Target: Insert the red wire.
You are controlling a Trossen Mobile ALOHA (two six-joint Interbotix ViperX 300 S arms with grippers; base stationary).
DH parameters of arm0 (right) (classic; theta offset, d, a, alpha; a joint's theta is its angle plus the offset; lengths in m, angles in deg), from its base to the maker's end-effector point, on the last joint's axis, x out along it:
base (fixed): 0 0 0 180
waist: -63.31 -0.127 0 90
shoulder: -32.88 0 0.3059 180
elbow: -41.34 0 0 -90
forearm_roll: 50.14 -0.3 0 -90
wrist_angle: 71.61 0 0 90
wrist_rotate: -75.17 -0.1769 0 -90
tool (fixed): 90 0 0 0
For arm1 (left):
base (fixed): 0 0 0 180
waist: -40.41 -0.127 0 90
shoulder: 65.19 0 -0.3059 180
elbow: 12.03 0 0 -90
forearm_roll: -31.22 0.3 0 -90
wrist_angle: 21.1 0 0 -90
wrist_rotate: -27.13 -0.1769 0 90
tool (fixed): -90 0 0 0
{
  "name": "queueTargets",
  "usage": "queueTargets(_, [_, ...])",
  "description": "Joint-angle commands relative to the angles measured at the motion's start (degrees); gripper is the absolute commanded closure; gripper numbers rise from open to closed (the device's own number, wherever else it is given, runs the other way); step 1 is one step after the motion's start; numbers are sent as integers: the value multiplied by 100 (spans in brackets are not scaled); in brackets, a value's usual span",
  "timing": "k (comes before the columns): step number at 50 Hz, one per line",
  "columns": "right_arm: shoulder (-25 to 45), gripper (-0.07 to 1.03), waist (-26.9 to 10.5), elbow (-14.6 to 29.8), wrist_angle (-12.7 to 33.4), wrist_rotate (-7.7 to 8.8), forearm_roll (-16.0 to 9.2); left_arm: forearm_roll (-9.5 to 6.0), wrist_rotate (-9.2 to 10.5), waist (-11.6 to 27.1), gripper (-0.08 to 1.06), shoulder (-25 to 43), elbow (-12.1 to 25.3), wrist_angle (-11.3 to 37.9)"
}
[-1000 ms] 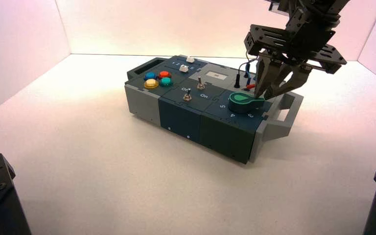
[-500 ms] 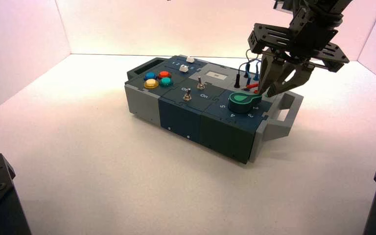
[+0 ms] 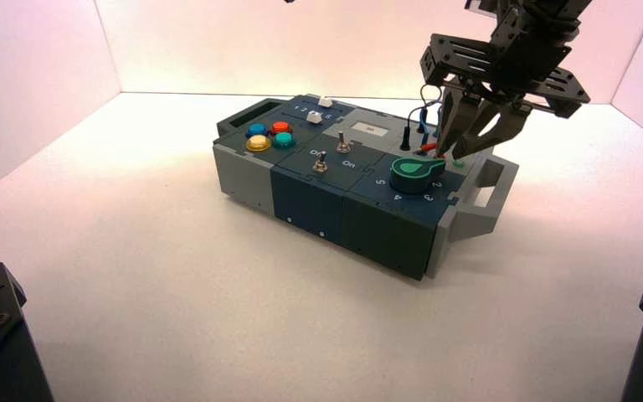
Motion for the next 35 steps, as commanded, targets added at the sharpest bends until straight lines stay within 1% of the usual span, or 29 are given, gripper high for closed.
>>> queueTargets(1, [0,69,70,176,-53,-9,9,9,-9,-18,101,-79,62,-44])
queueTargets(17, [185,69,88,176,-53,0,44,9,-9,-18,101,-79,62,-53])
queueTargets(35, [202,69,185,237,-62,9,105,-9,-9,-18,101,-35,62,-53])
